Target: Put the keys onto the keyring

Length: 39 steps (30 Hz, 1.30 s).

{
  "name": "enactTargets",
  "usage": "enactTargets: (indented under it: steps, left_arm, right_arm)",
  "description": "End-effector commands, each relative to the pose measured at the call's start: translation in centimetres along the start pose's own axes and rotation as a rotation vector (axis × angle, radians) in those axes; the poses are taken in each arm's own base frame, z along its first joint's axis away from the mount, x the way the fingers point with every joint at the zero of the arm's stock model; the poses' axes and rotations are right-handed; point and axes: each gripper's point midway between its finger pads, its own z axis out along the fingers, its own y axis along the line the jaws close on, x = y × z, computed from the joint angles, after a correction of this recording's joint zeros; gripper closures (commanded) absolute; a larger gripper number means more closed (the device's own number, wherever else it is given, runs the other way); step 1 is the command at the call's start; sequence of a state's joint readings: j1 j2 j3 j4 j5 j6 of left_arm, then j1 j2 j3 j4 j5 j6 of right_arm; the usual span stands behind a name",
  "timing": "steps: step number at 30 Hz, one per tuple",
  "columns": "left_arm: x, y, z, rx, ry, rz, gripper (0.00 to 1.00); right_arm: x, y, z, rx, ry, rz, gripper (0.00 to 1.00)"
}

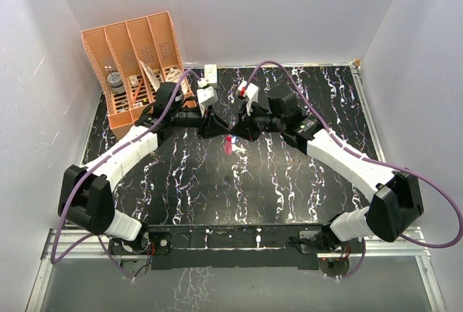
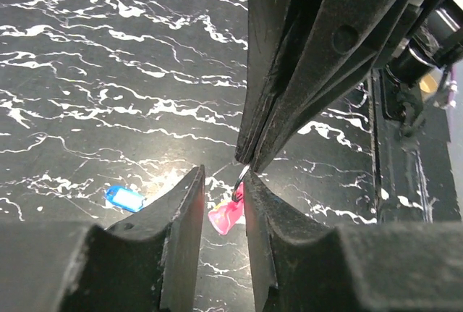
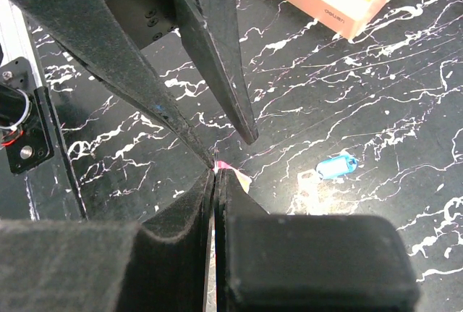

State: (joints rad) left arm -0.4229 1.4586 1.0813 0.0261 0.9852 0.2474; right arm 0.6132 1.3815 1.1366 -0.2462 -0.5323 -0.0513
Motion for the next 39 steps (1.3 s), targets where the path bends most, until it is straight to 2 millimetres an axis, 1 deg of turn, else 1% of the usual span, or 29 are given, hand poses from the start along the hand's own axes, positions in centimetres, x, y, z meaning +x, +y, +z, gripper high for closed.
enactTargets:
  steps: [1,4,7,9,13,17,20,23,31,39]
  left_arm:
    - [-3.1,0.6,-1.1,-0.114,-0.08,0.077,0.71]
    - [-4.1,1.3,-1.9,-0.206,-0.117,0.093,0.69]
    - [-4.7,2.4,-2.9,-0.326,-0.17,0.074,0.69]
    - [-5.1,3.3,-3.9,-0.425,-0.214,0.052,0.68]
    - [-5.0,5.5,-5.6,-0.61,-0.29,-0.053,0.69]
    - [-4.5,6.8,-6.3,-0.698,-0.334,-0.141,0.68]
    - [-4.1,6.9,-6.1,-0.71,-0.383,-0.187,0.67]
    - [-4.0,6.6,-5.6,-0.724,-0.419,-0.175,0.66]
    - [-3.6,5.9,-3.1,-0.73,-0.407,-0.14,0.65]
    - [-3.1,6.2,-2.1,-0.72,-0.393,-0.15,0.65]
  right_arm:
    - [-2.6,-0.4,-0.2,0.04,-0.079,-0.009,1.0]
    - [-2.9,-1.0,-0.3,0.085,-0.094,0.013,1.0]
    - [-3.3,-1.5,-0.4,0.117,-0.115,0.039,1.0]
    - [-3.7,-1.9,-0.3,0.138,-0.128,0.065,1.0]
    - [-4.4,-2.4,-0.2,0.174,-0.152,0.124,1.0]
    - [-4.8,-2.9,0.0,0.205,-0.166,0.198,1.0]
    - [-5.2,-3.5,0.0,0.237,-0.189,0.248,1.0]
    - [-5.6,-3.9,-0.1,0.267,-0.213,0.289,1.0]
    - [-6.5,-5.3,0.1,0.339,-0.265,0.375,1.0]
    - [-6.6,-6.1,0.5,0.363,-0.268,0.383,1.0]
